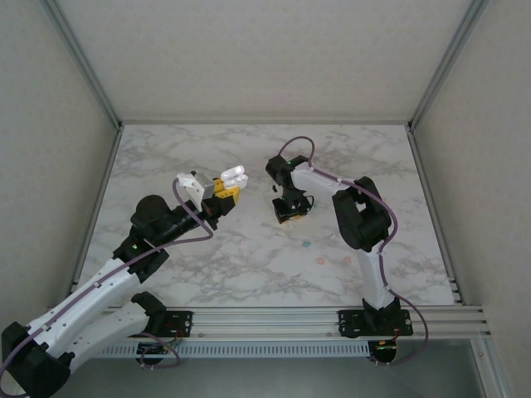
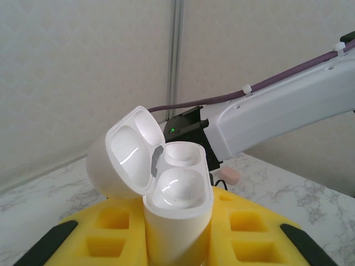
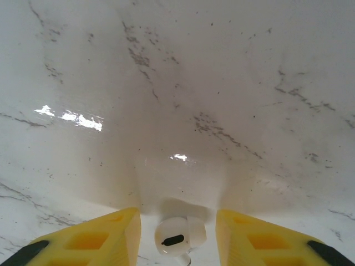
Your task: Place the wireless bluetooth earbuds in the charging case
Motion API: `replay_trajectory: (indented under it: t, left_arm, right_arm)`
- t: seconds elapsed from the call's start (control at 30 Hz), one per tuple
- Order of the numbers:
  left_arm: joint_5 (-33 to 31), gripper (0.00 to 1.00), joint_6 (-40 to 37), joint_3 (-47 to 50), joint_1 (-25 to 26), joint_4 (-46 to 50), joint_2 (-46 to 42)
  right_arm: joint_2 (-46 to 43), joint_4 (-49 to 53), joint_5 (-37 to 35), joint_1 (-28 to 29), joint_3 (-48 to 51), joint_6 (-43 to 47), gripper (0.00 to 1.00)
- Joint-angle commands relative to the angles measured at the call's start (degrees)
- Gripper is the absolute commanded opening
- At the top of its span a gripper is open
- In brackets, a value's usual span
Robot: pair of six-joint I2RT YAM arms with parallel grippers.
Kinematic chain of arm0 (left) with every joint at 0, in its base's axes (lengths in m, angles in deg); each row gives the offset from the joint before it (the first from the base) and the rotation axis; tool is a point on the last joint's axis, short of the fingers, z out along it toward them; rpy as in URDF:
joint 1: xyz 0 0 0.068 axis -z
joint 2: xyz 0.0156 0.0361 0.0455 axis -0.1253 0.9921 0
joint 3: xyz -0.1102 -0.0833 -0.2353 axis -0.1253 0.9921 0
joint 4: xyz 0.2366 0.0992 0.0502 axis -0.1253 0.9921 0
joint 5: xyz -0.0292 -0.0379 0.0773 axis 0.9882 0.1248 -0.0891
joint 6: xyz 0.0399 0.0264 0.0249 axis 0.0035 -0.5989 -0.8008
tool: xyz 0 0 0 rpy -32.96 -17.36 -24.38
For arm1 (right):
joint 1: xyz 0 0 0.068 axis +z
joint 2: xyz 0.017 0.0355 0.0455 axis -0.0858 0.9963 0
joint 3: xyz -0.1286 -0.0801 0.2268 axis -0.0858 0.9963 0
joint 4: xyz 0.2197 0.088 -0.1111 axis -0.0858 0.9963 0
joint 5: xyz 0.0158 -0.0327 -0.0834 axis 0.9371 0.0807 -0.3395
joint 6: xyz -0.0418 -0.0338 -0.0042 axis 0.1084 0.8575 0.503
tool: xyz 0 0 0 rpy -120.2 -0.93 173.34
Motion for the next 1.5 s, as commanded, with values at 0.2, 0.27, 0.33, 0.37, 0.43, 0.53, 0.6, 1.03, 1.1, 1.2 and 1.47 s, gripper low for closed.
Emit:
replay_trajectory:
  t: [0.2, 0.27, 0.33, 0.37, 0.43, 0.53, 0.6, 1.03, 1.1, 1.2, 1.47]
  left_arm:
    - [-0.8, 0.13, -0.4, -0.2, 0.5, 0.3, -0.4]
    - [-0.6, 0.13, -0.5, -0.4, 0.5, 0.4, -0.1]
    - [-0.6, 0.13, -0.5, -0.5, 0.5, 0.4, 0.2]
    - [-0.6, 0.13, -0.5, -0.5, 0.5, 0.4, 0.1]
    - [-0.6, 0.13, -0.5, -0.5, 0.5, 0.3, 0.2]
    - [-0.7, 0.13, -0.4, -0.5, 0.5, 0.5, 0.3]
    - [-0.8, 0.13, -0.3, -0.5, 0.5, 0.6, 0.3]
    - [-0.6, 0.14, -0.3, -1.0, 0.5, 0.4, 1.6]
    - [-0.8, 0.14, -0.3, -1.0, 0.5, 0.4, 1.7]
    - [-0.9, 0.14, -0.3, -1.0, 0.5, 0.5, 1.9]
    - [-1.8, 0.14, -0.2, -1.0, 0.5, 0.5, 2.3]
  right_arm:
    - [1.3, 0.8, -1.6, 0.4, 1.6, -0.6, 0.39]
    - [1.3, 0.7, -1.6, 0.4, 1.8, -0.8, 0.39]
    - [1.3, 0.2, -1.7, 0.4, 2.2, -0.8, 0.37]
    - [1.3, 0.2, -1.8, 0.4, 2.4, -0.9, 0.37]
    - [1.4, 0.2, -1.6, 0.4, 2.4, -1.0, 0.37]
    - [0.8, 0.2, -0.5, 0.4, 2.9, -1.2, 0.38]
    - [0.3, 0.4, -0.3, 0.4, 3.2, -1.2, 0.38]
    - [0.4, -0.3, -1.3, 0.4, 3.9, -1.5, 0.31]
    - [0.4, -0.2, -1.6, 0.4, 3.8, -1.6, 0.31]
    - [0.0, -0.2, -1.9, 0.4, 4.1, -2.0, 0.3]
    - [-4.9, -2.8, -1.1, 0.4, 5.8, -4.3, 0.28]
